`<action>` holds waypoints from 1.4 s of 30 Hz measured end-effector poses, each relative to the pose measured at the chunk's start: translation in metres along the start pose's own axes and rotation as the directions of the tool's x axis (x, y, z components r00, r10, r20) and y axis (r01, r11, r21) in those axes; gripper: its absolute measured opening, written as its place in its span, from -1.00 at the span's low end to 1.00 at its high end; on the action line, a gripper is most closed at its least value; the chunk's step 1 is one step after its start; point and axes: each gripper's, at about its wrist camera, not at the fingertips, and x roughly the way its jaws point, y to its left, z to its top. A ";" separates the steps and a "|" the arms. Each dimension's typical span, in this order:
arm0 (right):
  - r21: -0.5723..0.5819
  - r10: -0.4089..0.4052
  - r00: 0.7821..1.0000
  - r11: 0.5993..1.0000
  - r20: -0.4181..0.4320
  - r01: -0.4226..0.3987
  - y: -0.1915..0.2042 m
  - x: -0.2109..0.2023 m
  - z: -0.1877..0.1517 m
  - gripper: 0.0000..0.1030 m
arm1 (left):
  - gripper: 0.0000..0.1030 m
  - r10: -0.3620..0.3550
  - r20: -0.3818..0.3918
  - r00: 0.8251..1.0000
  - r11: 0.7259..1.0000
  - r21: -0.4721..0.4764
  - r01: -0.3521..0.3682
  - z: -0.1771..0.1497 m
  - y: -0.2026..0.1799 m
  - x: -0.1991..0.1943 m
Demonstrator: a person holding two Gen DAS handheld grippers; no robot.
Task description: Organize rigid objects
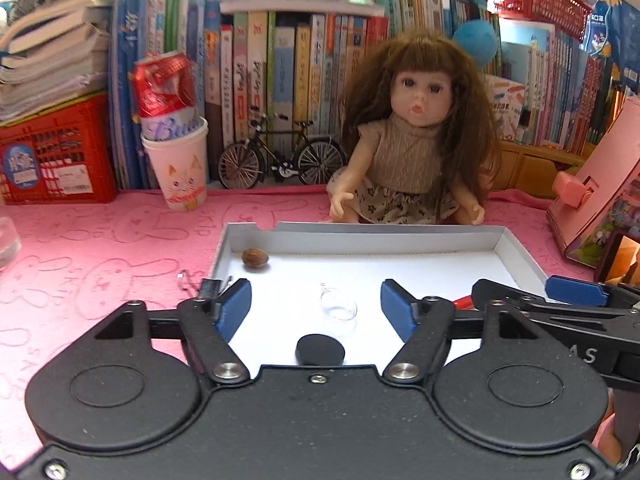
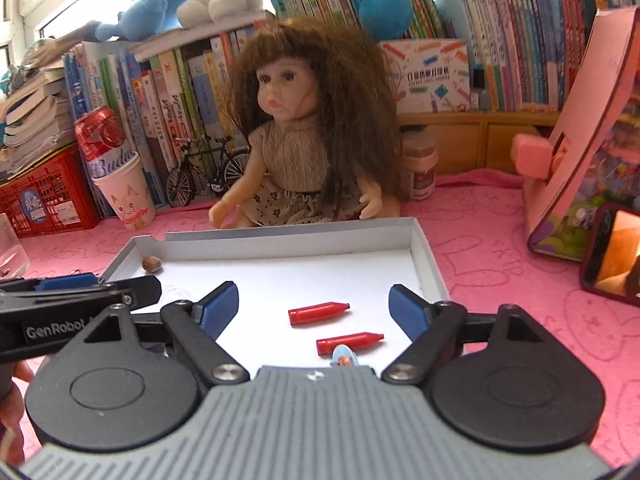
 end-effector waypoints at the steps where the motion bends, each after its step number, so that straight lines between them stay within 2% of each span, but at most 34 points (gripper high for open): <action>1: 0.002 0.002 1.000 1.000 0.005 -0.002 0.000 -0.005 -0.001 0.80 | 0.44 0.002 0.006 1.000 1.000 0.000 -0.002 -0.001 0.001 -0.005; 8: 0.000 0.017 0.999 1.000 0.043 -0.017 0.002 -0.039 -0.008 0.98 | 0.61 -0.008 0.050 0.999 1.000 0.001 0.008 -0.010 0.005 -0.044; 16: -0.015 0.028 0.998 1.000 0.053 -0.028 0.005 -0.061 -0.018 1.00 | 0.65 -0.018 0.061 0.998 1.000 0.002 0.018 -0.023 0.006 -0.070; 32: -0.053 0.039 0.998 0.998 0.042 -0.037 0.005 -0.079 -0.037 1.00 | 0.67 -0.045 0.062 0.997 0.999 0.019 0.044 -0.044 0.006 -0.091; 42: -0.029 0.020 0.999 0.999 0.031 -0.019 0.005 -0.088 -0.044 1.00 | 0.67 -0.061 0.069 0.996 0.998 0.032 0.059 -0.058 0.008 -0.108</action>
